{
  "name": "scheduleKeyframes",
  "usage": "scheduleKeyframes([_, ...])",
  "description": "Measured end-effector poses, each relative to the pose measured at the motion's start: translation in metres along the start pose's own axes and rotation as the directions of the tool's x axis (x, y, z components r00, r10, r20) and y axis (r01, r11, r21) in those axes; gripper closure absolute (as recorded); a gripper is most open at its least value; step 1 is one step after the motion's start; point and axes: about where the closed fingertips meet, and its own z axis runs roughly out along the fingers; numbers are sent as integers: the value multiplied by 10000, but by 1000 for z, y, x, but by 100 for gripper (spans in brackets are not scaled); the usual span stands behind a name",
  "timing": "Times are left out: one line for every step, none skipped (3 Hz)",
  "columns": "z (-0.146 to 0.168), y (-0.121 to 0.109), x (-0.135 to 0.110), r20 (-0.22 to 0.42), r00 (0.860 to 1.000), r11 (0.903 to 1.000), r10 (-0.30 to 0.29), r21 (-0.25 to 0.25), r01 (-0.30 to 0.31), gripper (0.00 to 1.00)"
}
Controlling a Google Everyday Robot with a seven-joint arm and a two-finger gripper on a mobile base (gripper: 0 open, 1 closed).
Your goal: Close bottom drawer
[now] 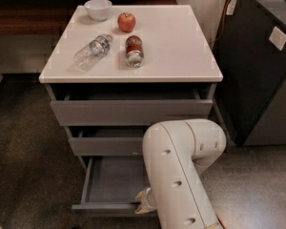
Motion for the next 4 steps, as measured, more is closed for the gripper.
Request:
scheduleKeyframes([0,0,0,1,10000,10000,0,-1,0,100])
scheduleKeyframes([-3,-23,7,-147,9998,9996,-103,278,107,100])
scheduleKeyframes([-3,-23,7,-146,9998,9996,-102,277,106,100])
scheduleKeyframes([-5,-48,15,-334,9993,9983,-172,554,190,82])
